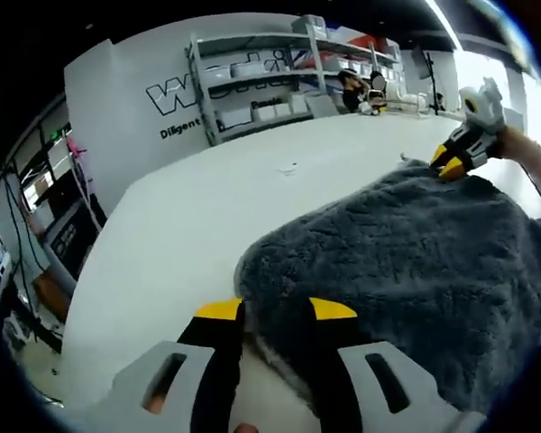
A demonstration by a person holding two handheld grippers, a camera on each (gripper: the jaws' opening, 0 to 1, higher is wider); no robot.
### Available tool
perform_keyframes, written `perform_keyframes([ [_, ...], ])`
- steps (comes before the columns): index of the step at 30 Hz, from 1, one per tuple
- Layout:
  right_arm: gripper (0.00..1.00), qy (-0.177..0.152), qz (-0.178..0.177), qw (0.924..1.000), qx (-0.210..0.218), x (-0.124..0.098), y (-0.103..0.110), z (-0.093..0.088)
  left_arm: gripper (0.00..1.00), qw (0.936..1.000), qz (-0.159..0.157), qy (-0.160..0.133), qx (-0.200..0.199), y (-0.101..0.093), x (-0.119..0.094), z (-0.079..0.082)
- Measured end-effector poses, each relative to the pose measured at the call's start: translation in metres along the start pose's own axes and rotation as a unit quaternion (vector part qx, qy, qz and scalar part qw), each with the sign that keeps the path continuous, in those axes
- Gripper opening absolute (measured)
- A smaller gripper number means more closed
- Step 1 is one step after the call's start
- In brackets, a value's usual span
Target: Open the folded towel by lifting each exposed corner and separating the folded layers until the towel lies flat within the target outline without major curled edges
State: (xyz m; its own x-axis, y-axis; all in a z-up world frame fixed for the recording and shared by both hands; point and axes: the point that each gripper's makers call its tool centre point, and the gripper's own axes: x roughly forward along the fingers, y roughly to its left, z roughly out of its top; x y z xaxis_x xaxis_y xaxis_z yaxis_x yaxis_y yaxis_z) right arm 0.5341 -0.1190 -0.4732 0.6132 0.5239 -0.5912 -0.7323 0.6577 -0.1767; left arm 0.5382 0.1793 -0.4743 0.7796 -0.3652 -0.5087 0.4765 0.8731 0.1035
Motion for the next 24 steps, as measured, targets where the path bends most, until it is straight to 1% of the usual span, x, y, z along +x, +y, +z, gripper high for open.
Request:
perform_keyframes([
  [1,0.25,0.001,-0.005,1.0,-0.005,-0.003,0.0,0.001,0.39,0.9999,-0.005,-0.008,-0.01,-0.003,-0.004,0.003],
  [4,0.37,0.004,-0.012,0.9998,-0.016,-0.014,0.003,0.003,0.46,0.9985,-0.039,-0.03,-0.022,-0.02,-0.017,0.01],
  [6,0.4,0.009,-0.024,0.9993,-0.029,-0.022,0.002,0.001,0.51,0.9975,-0.048,-0.044,-0.029,-0.029,-0.029,0.013],
  [7,0.4,0.017,-0.045,0.9982,-0.036,-0.028,-0.001,-0.002,0.53,0.9972,-0.048,-0.048,-0.032,-0.031,-0.033,0.014],
  [8,0.41,0.02,-0.049,0.9979,-0.037,-0.032,-0.001,-0.003,0.58,0.9961,-0.048,-0.053,-0.051,-0.033,-0.038,0.014],
  [9,0.45,0.021,-0.049,0.998,-0.035,-0.035,0.001,-0.005,0.64,0.9952,-0.052,-0.05,-0.066,-0.037,-0.042,0.011],
  [11,0.55,0.025,-0.046,0.9982,-0.027,-0.042,0.005,-0.01,0.8,0.9946,-0.064,-0.048,-0.066,-0.051,-0.051,0.005],
  [12,0.61,0.025,-0.043,0.9985,-0.021,-0.046,0.008,-0.012,0.85,0.9946,-0.065,-0.046,-0.067,-0.057,-0.055,0.001],
  [13,0.64,0.024,-0.039,0.9988,-0.018,-0.05,0.011,-0.014,0.87,0.9942,-0.068,-0.043,-0.072,-0.061,-0.059,-0.003],
  [14,0.66,0.021,-0.037,0.9989,-0.017,-0.055,0.013,-0.016,0.89,0.9933,-0.077,-0.039,-0.077,-0.071,-0.065,-0.008],
  [15,0.68,0.018,-0.037,0.999,-0.017,-0.06,0.016,-0.018,0.9,0.9907,-0.093,-0.038,-0.092,-0.081,-0.071,-0.01],
  [16,0.71,0.017,-0.037,0.999,-0.02,-0.066,0.018,-0.021,0.92,0.9876,-0.106,-0.044,-0.108,-0.087,-0.076,-0.009],
  [17,0.74,0.018,-0.039,0.9988,-0.021,-0.071,0.019,-0.025,0.94,0.9852,-0.117,-0.052,-0.114,-0.095,-0.081,-0.008],
  [18,0.77,0.02,-0.044,0.9986,-0.021,-0.076,0.019,-0.028,0.94,0.9845,-0.122,-0.057,-0.113,-0.099,-0.087,-0.007],
  [19,0.79,0.021,-0.047,0.9985,-0.019,-0.081,0.019,-0.03,0.95,0.9847,-0.12,-0.058,-0.112,-0.099,-0.089,-0.008],
  [20,0.83,0.02,-0.05,0.9984,-0.015,-0.086,0.02,-0.032,0.95,0.9844,-0.119,-0.064,-0.113,-0.106,-0.098,-0.007],
  [23,0.92,0.009,-0.05,0.9986,-0.012,-0.1,0.026,-0.032,0.99,0.9852,-0.129,-0.066,-0.092,-0.118,-0.11,-0.006],
  [24,0.93,0.005,-0.052,0.9986,-0.011,-0.104,0.027,-0.033,0.99,0.9867,-0.128,-0.064,-0.078,-0.118,-0.114,-0.007],
])
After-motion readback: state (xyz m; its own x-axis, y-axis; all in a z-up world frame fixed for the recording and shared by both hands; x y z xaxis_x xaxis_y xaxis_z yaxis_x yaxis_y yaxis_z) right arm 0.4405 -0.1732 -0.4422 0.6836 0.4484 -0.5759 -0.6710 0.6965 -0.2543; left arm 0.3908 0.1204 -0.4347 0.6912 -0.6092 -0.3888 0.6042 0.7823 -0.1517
